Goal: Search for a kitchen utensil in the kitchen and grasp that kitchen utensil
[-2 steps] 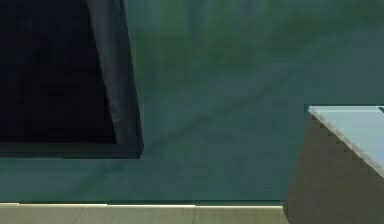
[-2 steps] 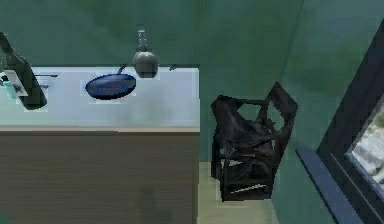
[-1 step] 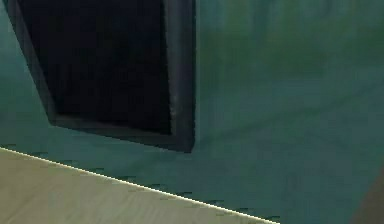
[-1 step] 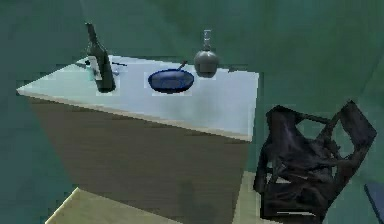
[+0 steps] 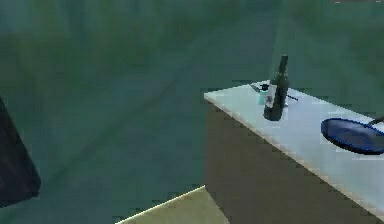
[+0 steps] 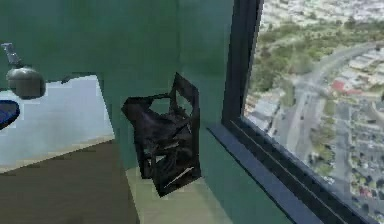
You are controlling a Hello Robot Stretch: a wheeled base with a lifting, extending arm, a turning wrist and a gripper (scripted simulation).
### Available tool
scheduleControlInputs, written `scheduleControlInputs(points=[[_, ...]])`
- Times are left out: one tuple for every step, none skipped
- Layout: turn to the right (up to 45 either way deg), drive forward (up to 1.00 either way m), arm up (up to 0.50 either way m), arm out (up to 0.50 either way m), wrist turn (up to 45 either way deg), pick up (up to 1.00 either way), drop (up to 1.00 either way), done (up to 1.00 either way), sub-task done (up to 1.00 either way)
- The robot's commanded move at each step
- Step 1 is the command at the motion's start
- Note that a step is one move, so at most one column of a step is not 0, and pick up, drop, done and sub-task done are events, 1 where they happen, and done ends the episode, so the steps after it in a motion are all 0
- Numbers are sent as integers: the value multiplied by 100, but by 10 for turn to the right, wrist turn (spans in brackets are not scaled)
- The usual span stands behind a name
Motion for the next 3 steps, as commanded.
scheduleControlInputs(points=[[450, 0, 0, 0, 0, 0, 0, 0, 0], [210, 0, 0, 0, 0, 0, 0, 0, 0], [30, 0, 0, 0, 0, 0, 0, 0, 0]])
